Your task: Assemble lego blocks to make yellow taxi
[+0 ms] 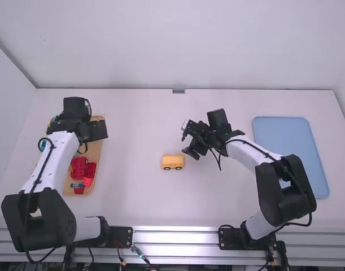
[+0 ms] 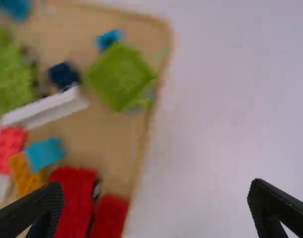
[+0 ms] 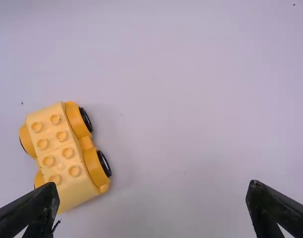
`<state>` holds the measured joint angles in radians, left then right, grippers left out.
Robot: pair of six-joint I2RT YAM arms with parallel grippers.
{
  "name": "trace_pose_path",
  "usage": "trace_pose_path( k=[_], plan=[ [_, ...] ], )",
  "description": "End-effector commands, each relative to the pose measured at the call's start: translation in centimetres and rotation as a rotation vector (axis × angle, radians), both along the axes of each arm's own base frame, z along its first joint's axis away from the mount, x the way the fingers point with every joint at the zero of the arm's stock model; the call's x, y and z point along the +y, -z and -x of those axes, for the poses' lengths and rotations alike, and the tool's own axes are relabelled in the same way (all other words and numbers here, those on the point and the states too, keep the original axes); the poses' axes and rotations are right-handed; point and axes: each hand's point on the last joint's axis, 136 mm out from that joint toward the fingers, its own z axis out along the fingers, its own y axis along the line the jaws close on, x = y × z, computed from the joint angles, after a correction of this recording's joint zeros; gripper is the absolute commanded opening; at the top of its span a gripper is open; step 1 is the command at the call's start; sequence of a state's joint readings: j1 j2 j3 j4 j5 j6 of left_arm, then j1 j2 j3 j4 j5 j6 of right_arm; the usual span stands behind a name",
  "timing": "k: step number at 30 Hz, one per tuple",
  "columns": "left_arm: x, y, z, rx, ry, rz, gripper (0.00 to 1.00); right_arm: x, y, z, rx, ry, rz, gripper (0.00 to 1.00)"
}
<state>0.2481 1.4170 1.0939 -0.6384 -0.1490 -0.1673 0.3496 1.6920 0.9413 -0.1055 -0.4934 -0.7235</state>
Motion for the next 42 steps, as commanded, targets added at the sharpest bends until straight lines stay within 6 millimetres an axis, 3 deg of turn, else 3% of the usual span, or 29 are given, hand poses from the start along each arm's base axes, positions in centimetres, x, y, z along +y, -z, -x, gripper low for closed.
trace_pose_path(
  k=[1, 9, 13, 16, 19, 21, 28, 42],
  plan=[
    [3.3, -0.7, 1.6, -0.031, -0.203, 0.015, 0.99, 0.0, -0.6, -0.3, -0.013, 0.003, -0.008, 0.99],
    [9.0, 0.6, 6.1, 0.001, -0.393, 0.126, 1.00, 0.0, -0.8, -0.7, -0.022, 0.018, -0.014, 0.99],
    [10.0, 2.1, 6.8, 0.018, -0.338, 0.209, 0.84, 0.0, -0.8, -0.7, -0.020, 0.020, -0.014, 0.99],
    [10.8, 3.9, 7.7, 0.070, -0.356, 0.231, 0.84, 0.0, -0.8, -0.7, -0.020, 0.021, -0.014, 0.99],
    [11.0, 5.4, 7.8, 0.112, -0.332, 0.244, 0.85, 0.0, -0.8, -0.7, -0.020, 0.021, -0.014, 0.99],
    [11.1, 7.1, 7.6, 0.159, -0.299, 0.246, 0.72, 0.0, -0.8, -0.7, -0.020, 0.021, -0.015, 0.99],
    [12.3, 10.0, 7.9, 0.221, -0.331, 0.241, 0.68, -0.5, -0.6, -1.2, -0.009, 0.077, 0.002, 0.99],
    [12.4, 11.7, 7.4, 0.256, -0.244, 0.226, 0.60, -0.6, -0.5, -1.2, -0.007, 0.084, 0.005, 0.99]
  ],
)
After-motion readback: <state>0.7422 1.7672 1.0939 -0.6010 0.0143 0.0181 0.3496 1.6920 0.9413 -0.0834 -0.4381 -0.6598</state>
